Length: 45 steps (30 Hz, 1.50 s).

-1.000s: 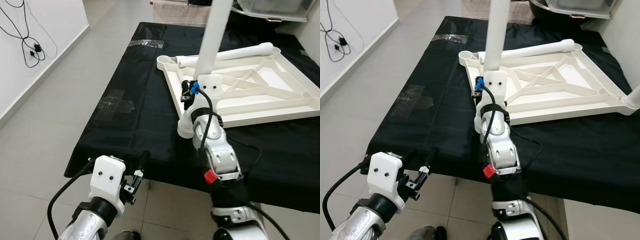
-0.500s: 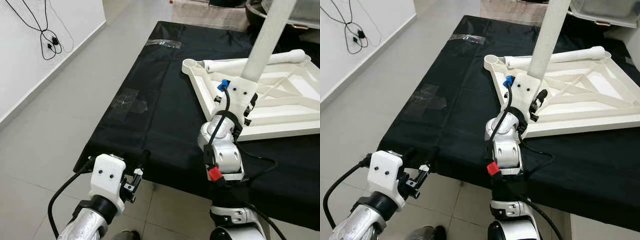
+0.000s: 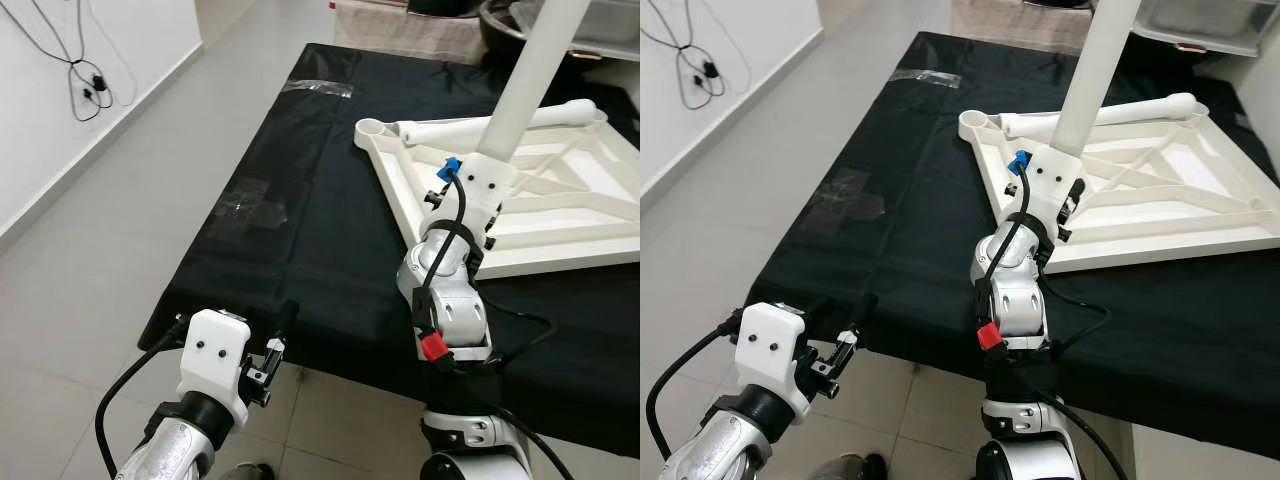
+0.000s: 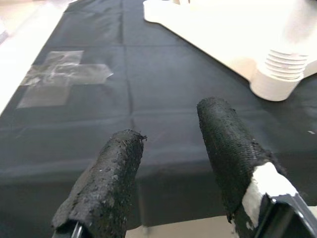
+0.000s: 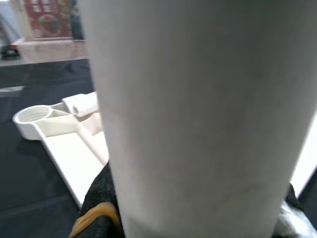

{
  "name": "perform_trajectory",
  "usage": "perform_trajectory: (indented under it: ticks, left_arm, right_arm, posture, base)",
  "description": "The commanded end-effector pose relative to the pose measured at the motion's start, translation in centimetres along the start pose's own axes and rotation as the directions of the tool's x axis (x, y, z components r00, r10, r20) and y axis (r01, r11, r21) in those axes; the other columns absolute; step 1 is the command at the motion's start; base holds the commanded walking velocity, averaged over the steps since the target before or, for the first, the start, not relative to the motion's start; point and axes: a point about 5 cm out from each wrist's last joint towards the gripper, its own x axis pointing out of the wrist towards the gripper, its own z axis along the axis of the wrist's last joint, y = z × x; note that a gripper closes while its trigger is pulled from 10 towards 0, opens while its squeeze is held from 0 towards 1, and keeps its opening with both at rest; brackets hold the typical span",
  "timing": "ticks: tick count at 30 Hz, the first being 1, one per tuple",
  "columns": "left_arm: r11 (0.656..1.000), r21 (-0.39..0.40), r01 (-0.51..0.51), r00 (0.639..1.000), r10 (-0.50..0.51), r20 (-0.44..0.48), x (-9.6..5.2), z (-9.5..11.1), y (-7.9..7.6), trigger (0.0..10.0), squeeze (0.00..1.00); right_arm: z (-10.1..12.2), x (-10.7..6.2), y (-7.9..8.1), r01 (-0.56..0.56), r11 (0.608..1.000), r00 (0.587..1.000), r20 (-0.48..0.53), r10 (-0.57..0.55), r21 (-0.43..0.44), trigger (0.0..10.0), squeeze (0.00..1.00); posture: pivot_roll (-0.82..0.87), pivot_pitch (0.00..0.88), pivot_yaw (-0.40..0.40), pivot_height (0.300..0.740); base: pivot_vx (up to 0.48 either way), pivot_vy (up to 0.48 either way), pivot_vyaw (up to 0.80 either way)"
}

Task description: Building children table

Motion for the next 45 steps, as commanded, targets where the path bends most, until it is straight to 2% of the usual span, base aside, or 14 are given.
perform_trajectory:
  ticks: [1, 9, 20, 24, 25, 26, 32, 34, 35, 37, 40, 41, 43, 45]
  left_arm:
    - [1.0, 0.012, 0.015, 1.0, -0.015, -0.018, -0.1, -0.4, -0.1, 10.0, 0.0]
    - [1.0, 0.02, 0.019, 1.0, -0.019, -0.014, 0.0, -0.3, -0.1, 10.0, 0.0]
    - [0.999, 0.027, 0.017, 1.0, -0.017, -0.009, -0.1, -0.3, 0.1, 10.0, 0.0]
    - [0.999, 0.027, 0.017, 1.0, -0.017, -0.006, 0.0, -0.2, 0.1, 10.0, 0.0]
    - [0.999, 0.027, 0.017, 1.0, -0.017, -0.006, 0.0, -0.2, 0.1, 10.0, 0.0]
    - [1.0, 0.027, 0.016, 1.0, -0.016, -0.007, -0.1, -0.1, 0.1, 10.0, 0.0]
    - [1.0, 0.025, 0.015, 1.0, -0.014, -0.008, -0.2, -0.1, 0.0, 10.0, 0.0]
    - [1.0, 0.024, 0.015, 1.0, -0.014, -0.009, -0.2, -0.1, -0.1, 10.0, 0.0]
    - [1.0, 0.024, 0.015, 1.0, -0.014, -0.009, -0.2, -0.1, -0.1, 10.0, 0.0]
    - [1.0, 0.022, 0.015, 1.0, -0.014, -0.01, -0.2, -0.1, -0.1, 10.0, 0.0]
    - [1.0, 0.022, 0.014, 1.0, -0.014, -0.01, -0.2, -0.1, -0.1, 10.0, 0.0]
    - [1.0, 0.022, 0.012, 1.0, -0.012, -0.01, -0.2, -0.1, -0.1, 10.0, 0.0]
    - [1.0, 0.022, 0.012, 1.0, -0.012, -0.01, -0.2, -0.1, -0.1, 10.0, 0.0]
    - [1.0, 0.023, 0.01, 1.0, -0.01, -0.011, -0.3, 0.0, 0.0, 10.0, 0.0]
  right_arm:
    - [-4.1, -1.3, 1.3, -0.062, 0.991, 0.965, -0.246, 0.089, 0.116, 10.0, 0.0]
    - [-5.9, -0.5, 0.3, -0.193, 0.969, 0.934, -0.273, 0.229, 0.153, 10.0, 0.0]
    - [-5.1, -0.4, 1.5, -0.602, 0.793, 0.787, -0.098, 0.609, 0.092, 10.0, 0.0]
    - [-4.7, -0.4, 3.2, -0.797, 0.594, 0.604, -0.094, 0.792, -0.11, 10.0, 0.0]
    - [-4.7, -0.4, 3.2, -0.797, 0.594, 0.604, -0.094, 0.792, -0.11, 10.0, 0.0]
    - [-5.0, 0.1, 3.5, -0.856, 0.498, 0.515, -0.144, 0.845, -0.14, 10.0, 0.0]
    - [-5.3, 0.4, 3.6, -0.912, 0.387, 0.407, -0.185, 0.894, -0.135, 10.0, 0.0]
    - [-5.8, 0.2, 3.8, -0.957, 0.286, 0.291, -0.229, 0.929, -0.056, 10.0, 0.0]
    - [-5.8, 0.2, 3.8, -0.957, 0.286, 0.291, -0.229, 0.929, -0.056, 10.0, 0.0]
    - [-6.4, -0.6, 4.2, -0.989, 0.144, 0.131, -0.257, 0.958, 0.032, 10.0, 0.0]
    - [-6.7, -1.1, 4.3, -0.995, 0.07, 0.051, -0.262, 0.964, 0.065, 10.0, 0.0]
    - [-6.8, -1.6, 4.3, -0.993, -0.003, -0.033, -0.259, 0.965, 0.115, 10.0, 0.0]
    - [-6.8, -1.6, 4.3, -0.993, -0.003, -0.033, -0.259, 0.965, 0.115, 10.0, 0.0]
    - [-7.1, -2.9, 4.0, -0.948, -0.19, -0.245, -0.201, 0.949, 0.255, 10.0, 0.0]
  posture:
    - [0.18, 0.184, -0.016, 0.74]
    - [0.18, 0.176, -0.015, 0.74]
    - [0.18, 0.169, -0.011, 0.74]
    - [0.18, 0.179, -0.018, 0.74]
    - [0.18, 0.179, -0.018, 0.74]
    - [0.18, 0.183, -0.021, 0.74]
    - [0.18, 0.195, -0.025, 0.74]
    - [0.18, 0.201, -0.025, 0.74]
    - [0.18, 0.201, -0.025, 0.74]
    - [0.18, 0.203, -0.027, 0.74]
    - [0.18, 0.203, -0.027, 0.74]
    - [0.19, 0.212, -0.029, 0.74]
    - [0.19, 0.212, -0.029, 0.74]
    - [0.2, 0.217, -0.03, 0.74]
  base:
    - [0.0, 0.0, 0.0]
    - [0.0, 0.0, 0.0]
    - [0.0, 0.0, 0.0]
    - [0.0, 0.0, 0.0]
    - [0.0, 0.0, 0.0]
    - [0.0, 0.0, 0.0]
    - [0.0, 0.0, 0.0]
    - [0.0, 0.0, 0.0]
    - [0.0, 0.0, 0.0]
    - [0.0, 0.0, 0.0]
    - [0.0, 0.0, 0.0]
    - [0.0, 0.0, 0.0]
    - [0.0, 0.0, 0.0]
    - [0.0, 0.0, 0.0]
